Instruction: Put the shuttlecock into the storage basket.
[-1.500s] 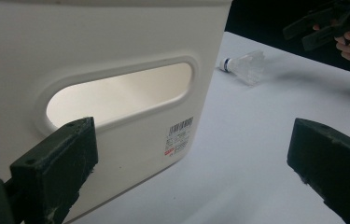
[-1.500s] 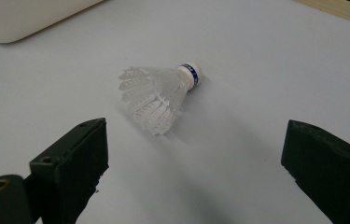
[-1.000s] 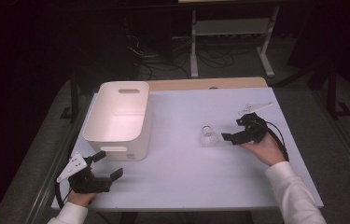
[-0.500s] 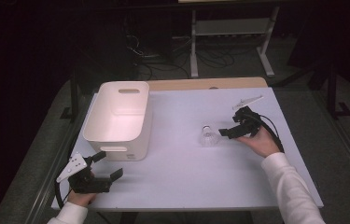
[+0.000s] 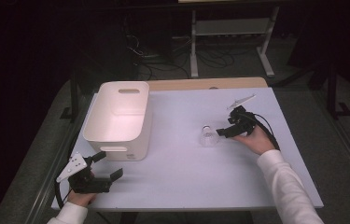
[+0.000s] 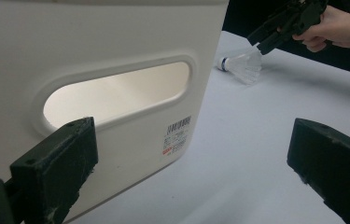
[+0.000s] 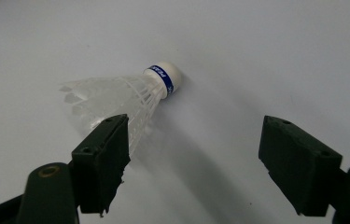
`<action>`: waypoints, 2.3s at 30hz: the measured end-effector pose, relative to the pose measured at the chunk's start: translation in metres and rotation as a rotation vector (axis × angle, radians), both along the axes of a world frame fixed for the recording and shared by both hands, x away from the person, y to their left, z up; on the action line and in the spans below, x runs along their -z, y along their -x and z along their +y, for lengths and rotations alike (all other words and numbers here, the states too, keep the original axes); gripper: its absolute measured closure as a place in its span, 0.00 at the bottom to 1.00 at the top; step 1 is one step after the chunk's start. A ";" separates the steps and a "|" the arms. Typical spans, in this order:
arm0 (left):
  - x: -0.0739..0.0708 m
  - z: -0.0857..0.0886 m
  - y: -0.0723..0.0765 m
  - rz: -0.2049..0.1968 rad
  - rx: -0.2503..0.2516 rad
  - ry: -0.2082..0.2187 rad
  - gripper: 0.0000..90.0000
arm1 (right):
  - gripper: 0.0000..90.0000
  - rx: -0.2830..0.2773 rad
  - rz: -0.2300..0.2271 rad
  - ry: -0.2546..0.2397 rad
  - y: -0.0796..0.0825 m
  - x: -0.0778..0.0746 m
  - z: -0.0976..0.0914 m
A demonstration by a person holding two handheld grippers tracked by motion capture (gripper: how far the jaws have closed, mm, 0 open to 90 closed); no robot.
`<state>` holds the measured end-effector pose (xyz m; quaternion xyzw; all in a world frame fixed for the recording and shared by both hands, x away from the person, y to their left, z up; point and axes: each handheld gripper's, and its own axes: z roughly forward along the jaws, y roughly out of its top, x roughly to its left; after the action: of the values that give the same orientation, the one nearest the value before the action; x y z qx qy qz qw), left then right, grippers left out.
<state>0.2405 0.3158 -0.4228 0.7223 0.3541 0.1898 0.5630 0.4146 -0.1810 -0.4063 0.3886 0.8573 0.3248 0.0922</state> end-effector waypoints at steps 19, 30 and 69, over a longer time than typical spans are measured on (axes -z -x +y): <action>0.000 0.000 0.000 0.001 0.002 0.001 0.02 | 0.60 -0.026 0.081 0.040 -0.003 0.011 0.006; 0.000 0.000 0.000 0.000 0.005 0.001 0.02 | 0.86 -0.094 0.133 0.060 0.000 0.015 0.014; -0.001 0.001 0.001 -0.001 0.008 -0.001 0.02 | 0.99 -0.145 0.135 0.007 -0.007 0.013 0.051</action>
<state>0.2400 0.3165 -0.4223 0.7237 0.3509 0.1882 0.5636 0.4217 -0.1299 -0.4194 0.3463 0.8885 0.3007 0.0120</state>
